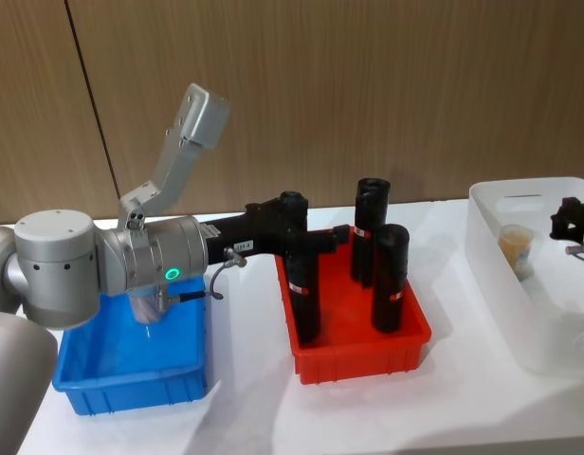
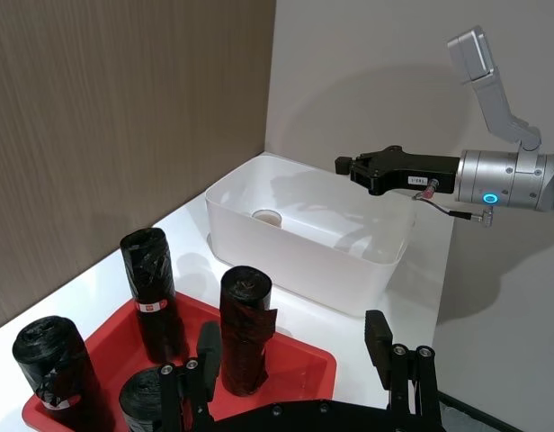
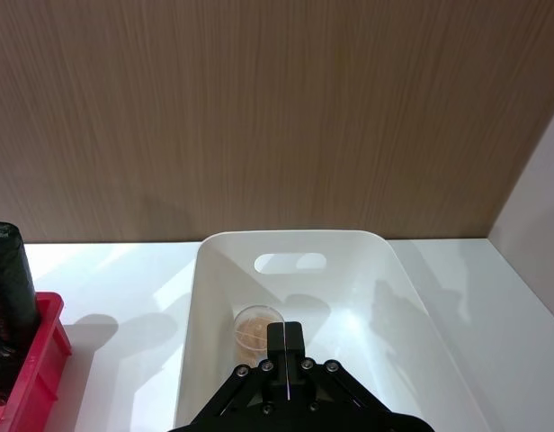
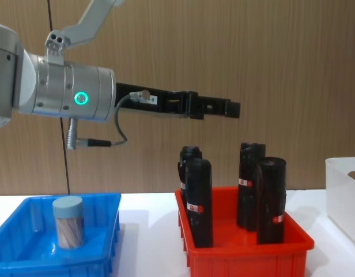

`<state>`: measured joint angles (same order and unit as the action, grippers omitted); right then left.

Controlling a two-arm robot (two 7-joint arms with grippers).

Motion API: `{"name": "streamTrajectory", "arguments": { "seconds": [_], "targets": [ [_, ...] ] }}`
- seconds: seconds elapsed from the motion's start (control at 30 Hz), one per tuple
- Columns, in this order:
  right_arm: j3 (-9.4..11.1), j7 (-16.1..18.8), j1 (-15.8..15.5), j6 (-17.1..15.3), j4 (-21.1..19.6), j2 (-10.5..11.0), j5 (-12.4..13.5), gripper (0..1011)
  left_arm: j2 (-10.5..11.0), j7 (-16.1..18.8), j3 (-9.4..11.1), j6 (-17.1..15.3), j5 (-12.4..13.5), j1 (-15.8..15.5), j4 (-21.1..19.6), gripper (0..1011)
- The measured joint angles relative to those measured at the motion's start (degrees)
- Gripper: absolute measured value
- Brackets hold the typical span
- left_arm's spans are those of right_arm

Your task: Pick the cotton swabs from the blue box and place them into the white box.

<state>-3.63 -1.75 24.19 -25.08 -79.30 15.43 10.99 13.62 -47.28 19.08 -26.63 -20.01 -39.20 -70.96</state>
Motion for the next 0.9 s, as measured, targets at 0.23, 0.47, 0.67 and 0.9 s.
{"name": "streamTrajectory", "arguments": {
  "seconds": [0.23,0.47,0.67,0.9],
  "targets": [
    [0.0,0.0,0.0,-0.01,-0.02,0.0,-0.02,7,0.0,0.0,0.0,0.0,0.0,0.0,0.0,1004],
    [0.0,0.0,0.0,-0.01,-0.02,0.0,-0.02,192,0.0,0.0,0.0,0.0,0.0,0.0,0.0,1004],
    [0.0,0.0,0.0,-0.01,-0.02,0.0,-0.02,360,0.0,0.0,0.0,0.0,0.0,0.0,0.0,1004],
    [0.0,0.0,0.01,-0.01,-0.02,0.0,-0.03,579,0.0,0.0,0.0,0.0,0.0,0.0,0.0,1004]
  ]
}}
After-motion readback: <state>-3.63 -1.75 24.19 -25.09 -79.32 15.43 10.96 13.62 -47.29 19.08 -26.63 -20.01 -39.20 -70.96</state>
